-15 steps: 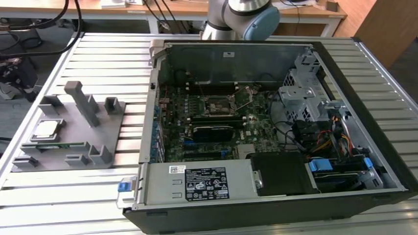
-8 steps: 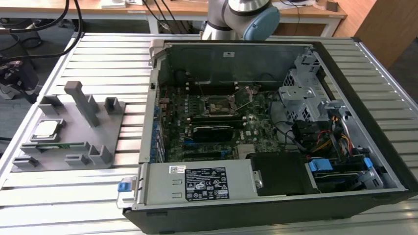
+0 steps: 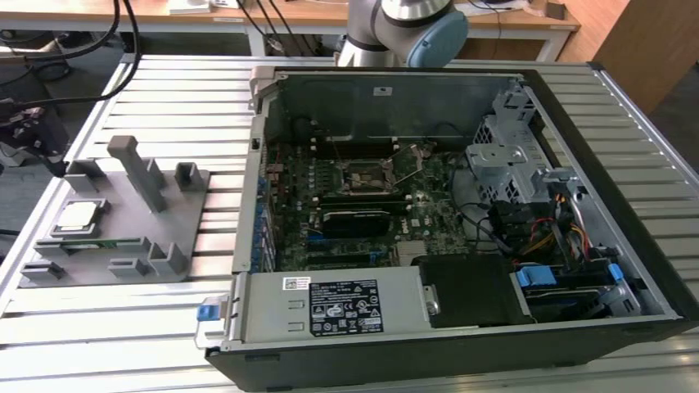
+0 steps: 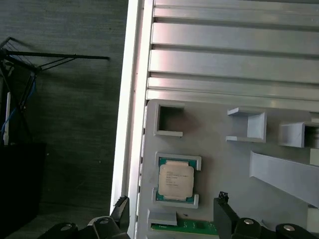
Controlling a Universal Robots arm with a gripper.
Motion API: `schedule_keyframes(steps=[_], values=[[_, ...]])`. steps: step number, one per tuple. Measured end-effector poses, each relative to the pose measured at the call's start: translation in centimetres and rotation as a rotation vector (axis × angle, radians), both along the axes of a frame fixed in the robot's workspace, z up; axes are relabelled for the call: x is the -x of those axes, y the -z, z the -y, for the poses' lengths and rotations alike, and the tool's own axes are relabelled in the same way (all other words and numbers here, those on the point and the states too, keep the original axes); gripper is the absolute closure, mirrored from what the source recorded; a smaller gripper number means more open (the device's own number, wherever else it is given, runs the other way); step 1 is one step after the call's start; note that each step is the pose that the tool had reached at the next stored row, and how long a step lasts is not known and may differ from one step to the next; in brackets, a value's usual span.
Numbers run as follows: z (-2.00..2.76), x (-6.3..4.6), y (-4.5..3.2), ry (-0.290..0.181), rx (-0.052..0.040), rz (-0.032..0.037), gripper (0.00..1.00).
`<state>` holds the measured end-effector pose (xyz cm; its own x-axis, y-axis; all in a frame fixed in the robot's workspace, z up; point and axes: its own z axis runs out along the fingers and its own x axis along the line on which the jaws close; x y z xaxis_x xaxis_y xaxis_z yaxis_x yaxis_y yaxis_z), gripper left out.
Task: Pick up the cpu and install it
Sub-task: 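Pick up the cpu and move it towards the insertion slot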
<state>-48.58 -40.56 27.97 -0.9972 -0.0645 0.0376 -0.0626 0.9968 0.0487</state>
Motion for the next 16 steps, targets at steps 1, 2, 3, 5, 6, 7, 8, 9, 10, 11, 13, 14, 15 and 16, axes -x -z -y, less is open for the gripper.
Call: schedule_keyframes(steps=[1, 2, 3, 5, 6, 7, 8, 9, 10, 11, 13, 14, 15, 16], values=[[0.0, 0.0, 0.1, 0.0, 0.0, -0.0001, 0.24], [0.0, 0.0, 0.21, 0.0, 0.0, -0.0001, 0.24], [0.0, 0.0, 0.3, 0.0, 0.0, -0.0002, 0.24], [0.0, 0.0, 0.43, 0.0, 0.0, -0.0002, 0.24], [0.0, 0.0, 0.5, 0.0, 0.0, -0.0001, 0.24], [0.0, 0.0, 0.57, 0.0, 0.0, -0.0001, 0.24], [0.0, 0.0, 0.66, 0.0, 0.0, 0.0, 0.24], [0.0, 0.0, 0.74, 0.0, 0.0, -0.0001, 0.24], [0.0, 0.0, 0.83, 0.0, 0.0, -0.0002, 0.24], [0.0, 0.0, 0.92, 0.0, 0.0, -0.0001, 0.24], [0.0, 0.0, 1.09, 0.0, 0.0, -0.0002, 0.24], [0.0, 0.0, 1.19, 0.0, 0.0, -0.0001, 0.24], [0.0, 0.0, 1.29, 0.0, 0.0, -0.0002, 0.24], [0.0, 0.0, 1.4, 0.0, 0.0002, -0.0002, 0.24]])
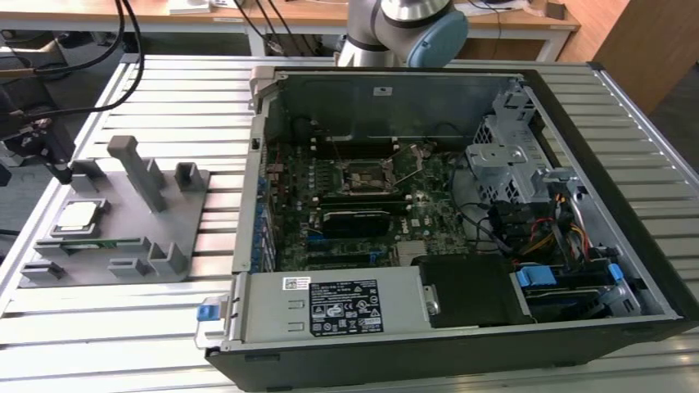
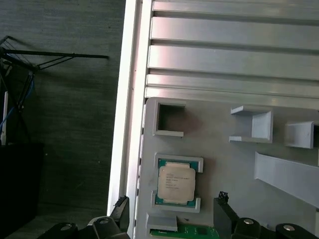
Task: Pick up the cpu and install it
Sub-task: 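Pick up the cpu and move it towards the insertion slot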
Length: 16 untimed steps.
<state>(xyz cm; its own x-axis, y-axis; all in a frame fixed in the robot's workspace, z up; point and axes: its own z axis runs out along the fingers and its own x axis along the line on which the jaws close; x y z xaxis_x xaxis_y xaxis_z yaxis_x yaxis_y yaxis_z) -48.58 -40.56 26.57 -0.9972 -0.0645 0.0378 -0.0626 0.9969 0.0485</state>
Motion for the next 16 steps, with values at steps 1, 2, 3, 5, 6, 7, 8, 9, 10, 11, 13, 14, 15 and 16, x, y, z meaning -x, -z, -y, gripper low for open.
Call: schedule_keyframes(steps=[1, 2, 3, 5, 6, 7, 8, 9, 10, 11, 13, 14, 15, 16], values=[[0.0, 0.0, 0.11, 0.0, 0.0001, 0.0, 0.24], [0.0, 0.0, 0.21, 0.0, 0.0002, 0.0001, 0.24], [0.0, 0.0, 0.3, 0.0, 0.0002, 0.0002, 0.24], [0.01, 0.0, 0.4, 0.0, 0.0003, 0.0001, 0.24], [0.02, 0.0, 0.46, 0.0, 0.0002, 0.0001, 0.24], [0.03, 0.0, 0.52, 0.0, 0.0002, 0.0002, 0.24], [0.03, 0.0, 0.6, 0.0, 0.0002, 0.0003, 0.24], [0.04, 0.0, 0.67, 0.0, 0.0002, 0.0003, 0.24], [0.04, 0.0, 0.76, 0.0, 0.0002, 0.0002, 0.24], [0.04, 0.0, 0.86, 0.0, 0.0002, 0.0004, 0.24], [0.04, 0.0, 1.02, 0.0, 0.0003, 0.0003, 0.24], [0.04, 0.0, 1.08, 0.0, 0.0003, 0.0003, 0.24], [0.04, 0.0, 1.15, 0.0, 0.0004, 0.0004, 0.24], [0.04, 0.0, 1.2, 0.0, 0.0007, 0.0003, 0.24]])
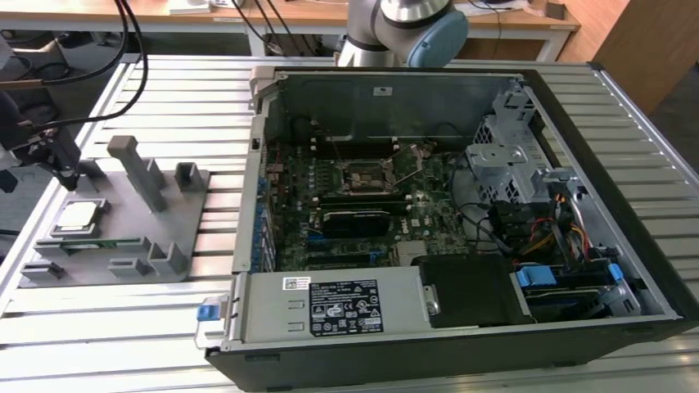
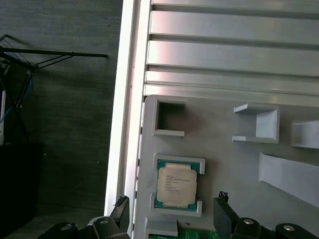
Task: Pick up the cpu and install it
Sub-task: 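Pick up the cpu and move it towards the insertion slot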
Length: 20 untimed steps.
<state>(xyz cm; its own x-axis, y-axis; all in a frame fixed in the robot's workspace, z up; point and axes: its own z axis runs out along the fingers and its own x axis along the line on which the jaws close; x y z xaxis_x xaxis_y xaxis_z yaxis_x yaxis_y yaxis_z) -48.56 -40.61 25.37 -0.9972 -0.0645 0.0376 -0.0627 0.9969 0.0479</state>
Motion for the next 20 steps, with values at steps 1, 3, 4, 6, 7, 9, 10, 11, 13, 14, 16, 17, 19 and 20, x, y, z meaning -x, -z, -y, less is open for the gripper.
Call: schedule_keyframes(steps=[1, 3, 4, 6, 7, 9, 10, 11, 13, 14, 16, 17, 19, 20], values=[[0.0, 0.0, 0.05, 0.0, 0.0004, -0.0001, 0.24], [0.0, -0.1, 0.15, 0.0, 0.0013, 0.0, 0.24], [0.0, -0.1, 0.22, 0.0, 0.0014, 0.0001, 0.24], [0.0, -0.1, 0.34, 0.0, 0.0018, 0.0002, 0.24], [0.0, -0.1, 0.4, 0.0, 0.002, 0.0002, 0.24], [0.01, -0.1, 0.55, 0.0, 0.0022, 0.0003, 0.24], [0.01, -0.1, 0.65, 0.0, 0.0022, 0.0003, 0.24], [0.02, -0.1, 0.74, 0.0, 0.0022, 0.0003, 0.24], [0.03, -0.1, 0.93, 0.0, 0.0023, 0.0003, 0.24], [0.03, -0.1, 1.02, 0.0, 0.0023, 0.0003, 0.24], [0.04, -0.1, 1.17, 0.0, 0.0023, 0.0003, 0.24], [0.05, -0.1, 1.24, 0.0, 0.0022, 0.0004, 0.24], [0.05, -0.1, 1.36, 0.0, 0.0023, 0.0001, 0.24], [0.06, -0.2, 1.42, 0.0, 0.0024, 0.0001, 0.24]])
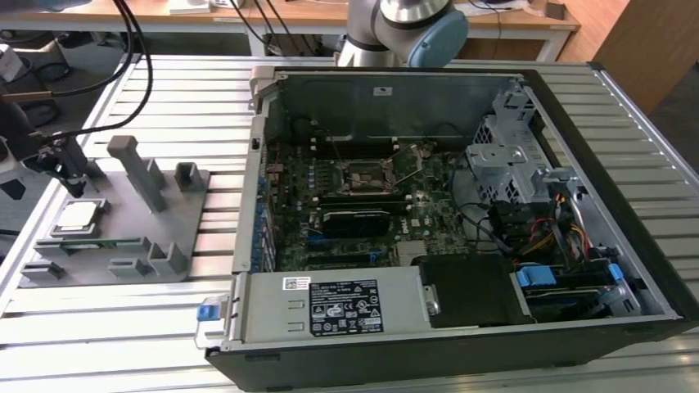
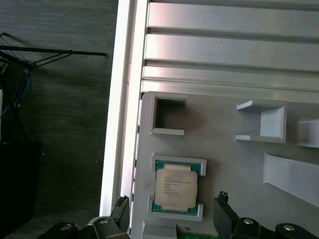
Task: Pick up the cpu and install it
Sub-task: 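Pick up the cpu and move it towards the insertion slot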
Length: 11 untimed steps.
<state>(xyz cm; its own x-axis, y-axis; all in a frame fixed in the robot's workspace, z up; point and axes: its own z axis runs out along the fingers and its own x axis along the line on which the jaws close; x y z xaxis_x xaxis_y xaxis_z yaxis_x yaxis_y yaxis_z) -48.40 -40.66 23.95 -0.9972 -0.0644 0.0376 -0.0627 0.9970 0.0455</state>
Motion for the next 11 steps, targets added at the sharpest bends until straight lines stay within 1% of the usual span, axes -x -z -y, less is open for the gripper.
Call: schedule_keyframes(steps=[6, 11], values=[[0.03, -0.14, 0.33, 0.0, -0.0001, 0.0002, 0.24], [0.06, -0.14, 0.79, 0.0, -0.0002, 0.0005, 0.24]])
